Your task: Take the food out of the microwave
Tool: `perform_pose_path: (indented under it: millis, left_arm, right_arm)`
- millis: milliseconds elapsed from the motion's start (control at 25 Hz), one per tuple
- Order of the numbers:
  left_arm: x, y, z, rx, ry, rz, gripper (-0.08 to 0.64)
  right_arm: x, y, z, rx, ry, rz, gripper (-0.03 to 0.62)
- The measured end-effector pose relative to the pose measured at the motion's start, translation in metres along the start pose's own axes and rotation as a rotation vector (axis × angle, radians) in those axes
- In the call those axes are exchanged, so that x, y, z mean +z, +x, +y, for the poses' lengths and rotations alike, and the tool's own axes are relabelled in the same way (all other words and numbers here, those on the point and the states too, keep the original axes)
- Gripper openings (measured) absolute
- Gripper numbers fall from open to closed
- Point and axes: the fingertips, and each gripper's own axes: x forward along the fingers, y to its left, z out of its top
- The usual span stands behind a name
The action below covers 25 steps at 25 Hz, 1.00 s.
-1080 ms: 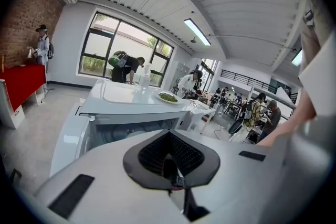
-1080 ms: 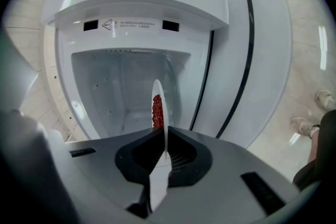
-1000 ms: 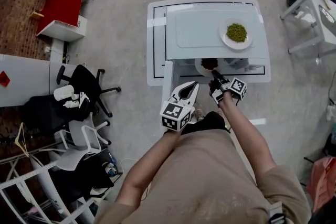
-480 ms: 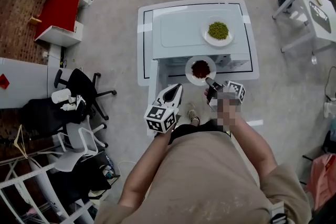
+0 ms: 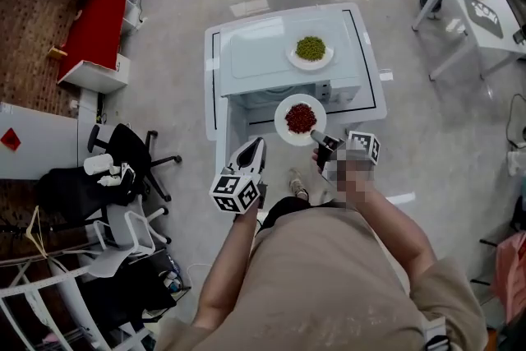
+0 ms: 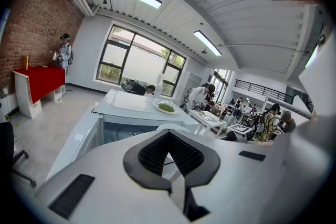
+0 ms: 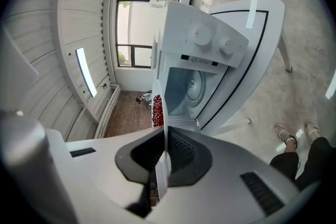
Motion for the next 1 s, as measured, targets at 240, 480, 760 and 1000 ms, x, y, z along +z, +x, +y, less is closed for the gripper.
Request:
perform_pose_path:
  millis: [240, 480, 760, 1000]
  left_arm:
    - [0.009, -0.031, -0.025, 0.021, -0.019, -0.063, 0.005]
    - [0.023, -0.054, -0.050, 0.012, -0.025, -0.129, 0.005]
    - [0.021, -0.074, -0.070, 0.021, -0.014, -0.171, 0.006]
    - [0.014, -0.088, -0.080, 0.014, -0.035, -0.223, 0.006]
  right_arm:
    - [-0.004, -0.056, 0.042, 0.059, -0.021, -0.006, 0.015]
    - [-0.003, -0.111, 0.068, 0.087, -0.066, -0.030, 0.015]
    - [0.000, -0.176, 0.074, 0.122, -0.084, -0.090, 0.015]
    - [-0.004, -0.232, 0.072, 0.142, -0.100, -0.143, 0.015]
